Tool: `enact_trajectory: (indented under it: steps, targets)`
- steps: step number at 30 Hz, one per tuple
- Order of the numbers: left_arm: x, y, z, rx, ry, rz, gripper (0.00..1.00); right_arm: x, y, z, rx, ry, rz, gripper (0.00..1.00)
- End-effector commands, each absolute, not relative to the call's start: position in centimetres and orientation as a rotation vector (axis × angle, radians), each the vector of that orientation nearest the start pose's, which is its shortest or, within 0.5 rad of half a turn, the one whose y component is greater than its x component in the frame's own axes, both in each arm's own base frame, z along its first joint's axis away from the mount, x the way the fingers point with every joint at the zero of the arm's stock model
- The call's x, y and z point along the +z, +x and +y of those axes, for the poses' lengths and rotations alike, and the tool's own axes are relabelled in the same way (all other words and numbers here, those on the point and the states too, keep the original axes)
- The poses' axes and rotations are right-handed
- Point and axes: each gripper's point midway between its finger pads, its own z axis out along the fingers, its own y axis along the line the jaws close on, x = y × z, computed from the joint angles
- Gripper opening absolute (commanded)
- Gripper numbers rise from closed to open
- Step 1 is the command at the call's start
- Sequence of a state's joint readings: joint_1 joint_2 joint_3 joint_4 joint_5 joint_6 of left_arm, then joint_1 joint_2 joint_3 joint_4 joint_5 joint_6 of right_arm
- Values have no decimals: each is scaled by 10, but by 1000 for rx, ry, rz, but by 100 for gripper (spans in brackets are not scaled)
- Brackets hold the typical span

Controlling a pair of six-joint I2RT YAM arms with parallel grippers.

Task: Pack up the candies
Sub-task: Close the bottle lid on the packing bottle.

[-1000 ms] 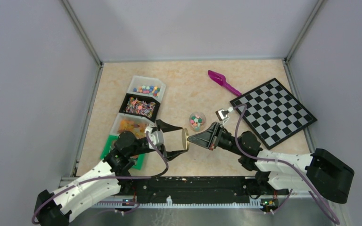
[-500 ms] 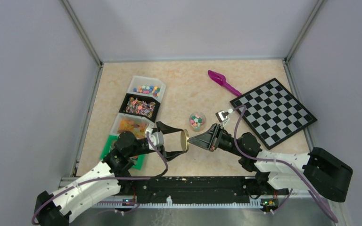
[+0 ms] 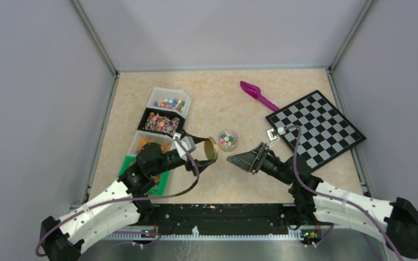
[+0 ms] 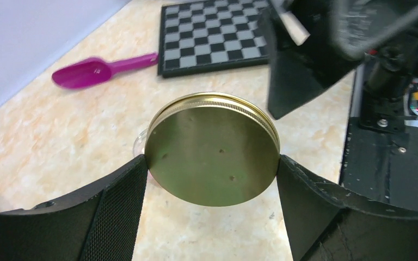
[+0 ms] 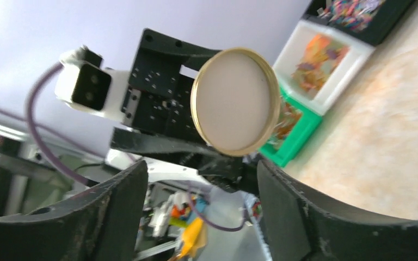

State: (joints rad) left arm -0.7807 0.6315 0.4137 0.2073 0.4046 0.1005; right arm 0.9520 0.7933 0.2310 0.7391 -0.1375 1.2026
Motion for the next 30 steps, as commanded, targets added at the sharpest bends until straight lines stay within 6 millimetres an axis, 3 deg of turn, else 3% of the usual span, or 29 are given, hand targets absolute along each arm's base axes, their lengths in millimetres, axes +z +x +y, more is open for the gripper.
enact_trajectory:
  steps: [1, 6, 16, 21, 23, 24, 30]
  targets:
    - [237, 201, -256, -718, 922, 1499, 82, 238, 158, 268, 1475, 80, 1745, 77]
    - [201, 226, -278, -676, 1009, 1746, 80, 241, 168, 230, 1252, 118, 1740, 80]
    - [172, 264, -314, -653, 1015, 1980, 77, 268, 162, 166, 1073, 154, 1638, 83]
    - [151, 287, -329, -599, 1033, 2059, 79, 280, 156, 152, 1051, 149, 1601, 83]
    - [134, 294, -329, -544, 1046, 2138, 79, 281, 156, 149, 1042, 144, 1600, 83]
    - [137, 301, -333, -524, 1046, 2156, 79, 281, 155, 148, 1037, 143, 1600, 83]
    - [106, 312, -340, -448, 1111, 2332, 80, 283, 153, 143, 1011, 123, 1608, 83]
